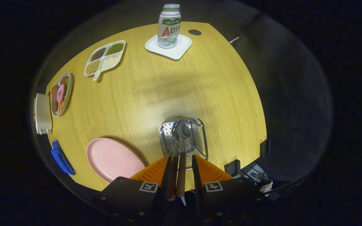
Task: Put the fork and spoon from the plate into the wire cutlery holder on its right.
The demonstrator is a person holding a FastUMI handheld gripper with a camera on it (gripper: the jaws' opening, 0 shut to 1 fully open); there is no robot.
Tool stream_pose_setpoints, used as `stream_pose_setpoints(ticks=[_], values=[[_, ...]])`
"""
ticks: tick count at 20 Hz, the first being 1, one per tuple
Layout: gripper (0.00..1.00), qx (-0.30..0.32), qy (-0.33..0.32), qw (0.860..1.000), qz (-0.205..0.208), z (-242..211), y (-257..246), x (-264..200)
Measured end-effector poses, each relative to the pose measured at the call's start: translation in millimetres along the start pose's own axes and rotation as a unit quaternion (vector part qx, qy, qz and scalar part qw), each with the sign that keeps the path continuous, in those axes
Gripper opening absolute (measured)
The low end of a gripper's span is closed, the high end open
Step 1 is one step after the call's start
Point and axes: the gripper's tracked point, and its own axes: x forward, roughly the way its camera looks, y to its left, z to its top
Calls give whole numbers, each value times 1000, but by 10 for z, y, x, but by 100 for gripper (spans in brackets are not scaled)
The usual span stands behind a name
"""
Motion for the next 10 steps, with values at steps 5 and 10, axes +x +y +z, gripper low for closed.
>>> stream_pose_setpoints(ticks=[5, 10], values=[[39, 28, -72, 997, 18, 175, -4, -215], [39, 70, -215, 974, 24, 483, -114, -735]])
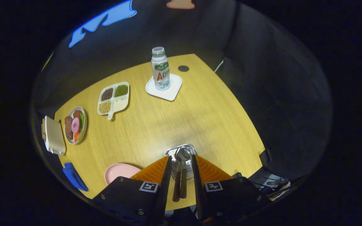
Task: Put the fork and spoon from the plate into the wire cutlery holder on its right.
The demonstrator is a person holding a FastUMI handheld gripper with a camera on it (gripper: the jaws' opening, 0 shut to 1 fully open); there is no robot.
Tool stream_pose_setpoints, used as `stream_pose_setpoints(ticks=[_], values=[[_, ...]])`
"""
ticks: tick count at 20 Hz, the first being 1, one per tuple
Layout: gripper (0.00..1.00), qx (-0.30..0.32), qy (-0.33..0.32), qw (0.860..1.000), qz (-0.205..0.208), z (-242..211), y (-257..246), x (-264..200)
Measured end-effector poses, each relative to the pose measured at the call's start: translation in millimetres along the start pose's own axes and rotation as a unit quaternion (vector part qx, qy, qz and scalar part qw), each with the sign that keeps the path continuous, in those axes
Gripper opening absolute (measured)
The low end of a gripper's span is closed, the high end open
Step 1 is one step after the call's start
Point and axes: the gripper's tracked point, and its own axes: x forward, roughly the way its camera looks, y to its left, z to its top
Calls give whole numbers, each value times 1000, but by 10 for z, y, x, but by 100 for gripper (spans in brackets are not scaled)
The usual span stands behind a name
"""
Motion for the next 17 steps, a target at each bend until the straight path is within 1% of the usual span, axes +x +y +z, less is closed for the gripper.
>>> stream_pose_setpoints(ticks=[2, 4, 6, 8, 10, 11, 12, 17], values=[[39, 2, -77, 997, 4, 245, -4, -246], [39, -3, -161, 987, 6, 502, 0, -520], [39, -5, -250, 968, 16, 752, 56, -930], [39, -4, -329, 944, 20, 966, 102, -1316], [39, 1, -391, 920, 27, 1098, 161, -1747], [39, 5, -415, 910, 27, 1138, 168, -1928], [39, 7, -431, 902, 25, 1153, 170, -2069], [39, 0, -481, 876, 27, 1062, 256, -2408]])
